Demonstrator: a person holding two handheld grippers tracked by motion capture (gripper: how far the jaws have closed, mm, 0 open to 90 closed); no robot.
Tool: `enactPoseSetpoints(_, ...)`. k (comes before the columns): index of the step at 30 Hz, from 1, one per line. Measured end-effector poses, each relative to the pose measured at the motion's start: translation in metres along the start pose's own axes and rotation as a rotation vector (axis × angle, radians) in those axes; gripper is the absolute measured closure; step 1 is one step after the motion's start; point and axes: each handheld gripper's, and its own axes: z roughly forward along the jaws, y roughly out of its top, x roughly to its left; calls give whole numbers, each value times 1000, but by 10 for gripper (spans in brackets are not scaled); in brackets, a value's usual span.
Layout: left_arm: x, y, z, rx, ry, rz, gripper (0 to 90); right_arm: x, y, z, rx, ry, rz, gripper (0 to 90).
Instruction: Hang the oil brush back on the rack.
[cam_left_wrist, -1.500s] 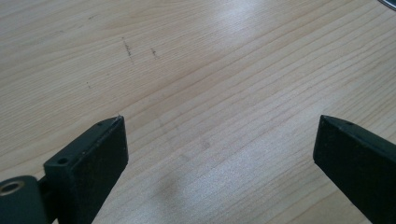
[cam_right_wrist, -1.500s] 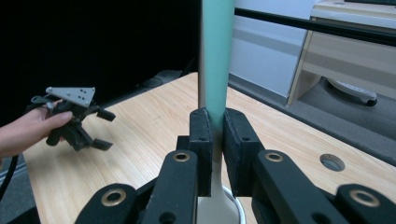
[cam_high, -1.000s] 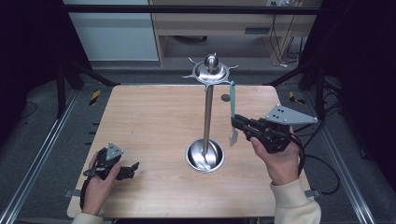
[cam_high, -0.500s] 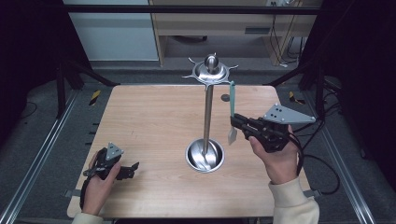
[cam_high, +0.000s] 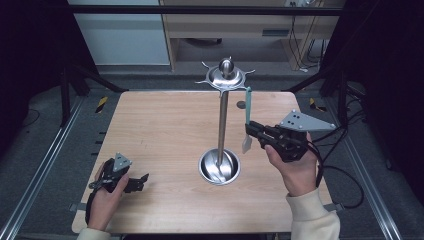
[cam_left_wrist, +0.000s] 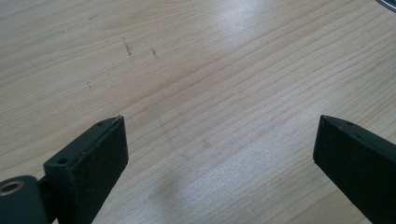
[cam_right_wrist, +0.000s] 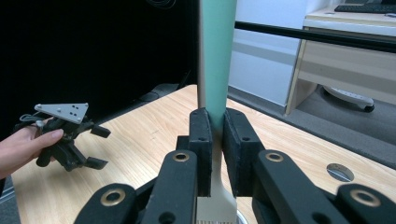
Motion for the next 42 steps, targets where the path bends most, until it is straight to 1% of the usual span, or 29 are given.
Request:
enactPoseSetpoints(7,0,0,0,-1,-1,0,29,1,0,2,1,-4,3,824)
enactPoseSetpoints(21,1,0,0,-2,1,-3,29,-1,2,4,12,12,7,819)
enactPoseSetpoints(32,1,0,-1,-2,1,-2,30,-2,3,1,28,9,0,798)
enactPoseSetpoints(37,1,0,0,-3,1,-4,29,-3,4,-3,39,0,-5,784)
enactPoseSetpoints(42,1,0,0,-2,1,-3,29,-6,4,-10,51,-28,-5,744)
